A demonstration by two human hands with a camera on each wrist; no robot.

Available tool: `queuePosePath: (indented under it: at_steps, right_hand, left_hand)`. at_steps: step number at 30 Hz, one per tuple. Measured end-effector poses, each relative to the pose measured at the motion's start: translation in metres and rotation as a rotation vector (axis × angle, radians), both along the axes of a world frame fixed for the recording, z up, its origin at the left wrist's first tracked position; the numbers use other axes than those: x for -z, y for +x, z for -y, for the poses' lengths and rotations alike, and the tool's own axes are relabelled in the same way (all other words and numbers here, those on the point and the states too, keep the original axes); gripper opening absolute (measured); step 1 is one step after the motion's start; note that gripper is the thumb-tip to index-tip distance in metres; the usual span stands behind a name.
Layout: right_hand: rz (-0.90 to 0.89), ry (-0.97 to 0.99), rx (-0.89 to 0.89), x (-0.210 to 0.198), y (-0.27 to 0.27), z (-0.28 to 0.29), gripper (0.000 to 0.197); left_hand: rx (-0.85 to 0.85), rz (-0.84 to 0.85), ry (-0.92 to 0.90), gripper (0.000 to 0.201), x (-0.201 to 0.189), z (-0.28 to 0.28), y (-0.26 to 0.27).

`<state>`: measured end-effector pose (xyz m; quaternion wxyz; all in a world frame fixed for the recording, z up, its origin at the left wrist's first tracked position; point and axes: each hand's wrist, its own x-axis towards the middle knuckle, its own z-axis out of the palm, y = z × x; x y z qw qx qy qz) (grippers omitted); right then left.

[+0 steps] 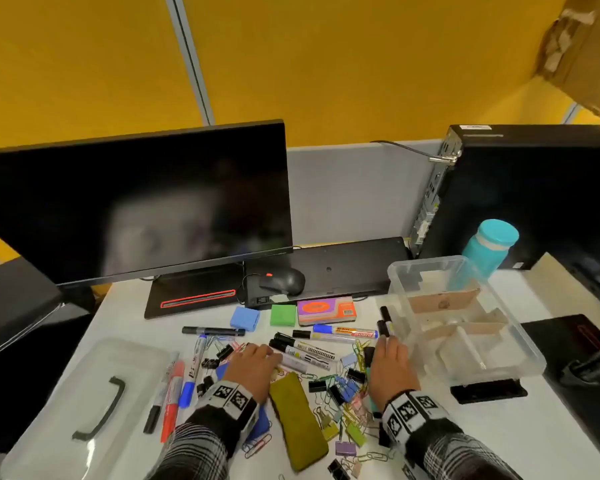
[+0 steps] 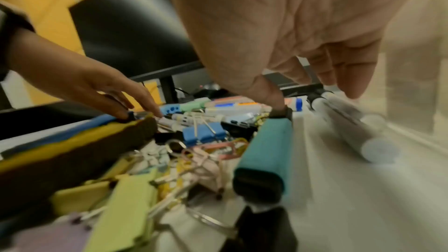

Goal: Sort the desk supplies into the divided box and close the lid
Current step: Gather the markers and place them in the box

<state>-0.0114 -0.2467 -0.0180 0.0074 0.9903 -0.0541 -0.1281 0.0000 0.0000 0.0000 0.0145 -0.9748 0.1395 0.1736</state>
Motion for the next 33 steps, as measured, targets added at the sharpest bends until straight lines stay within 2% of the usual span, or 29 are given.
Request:
queuePosePath:
  at_steps: [3,7,14,19,22,27,30,33]
  right_hand:
    - [0.053,0.006,0.152,0.005,0.008,-0.002,0.059]
    - [0.054,0.081,0.257,0.006,0.024,-0.008,0.056]
    - [-0.012,0.038,0.373,0.009,0.040,-0.017,0.049]
    - [-0.012,0.045,0.452,0.009,0.042,-0.017,0.046]
    - [0.043,0.091,0.461,0.005,0.042,-0.016,0.035]
    - [0.171,0.361,0.426,0.003,0.016,-0.014,0.019]
    - [0.120,0.443,0.506,0.011,-0.004,-0.006,0.011]
    - [0.043,0.405,0.489,0.018,-0.017,-0.001,0.021]
  left_hand:
    - [0.077,0.002,0.029,0.040,0.006,-0.002,0.010]
    - [0.207,-0.010,0.092,0.044,0.005,-0.002,0.026]
    - [0.329,-0.010,0.113,0.039,0.012,0.003,0.037]
    - [0.330,-0.023,0.038,0.038,0.017,-0.006,0.038]
    - [0.300,-0.026,-0.010,0.030,0.018,-0.011,0.041]
    - [0.330,0.046,-0.141,0.026,0.010,-0.008,0.051]
    - [0.377,0.098,-0.211,0.033,0.008,0.004,0.057]
    - [0.437,0.069,-0.191,0.042,0.011,0.016,0.057]
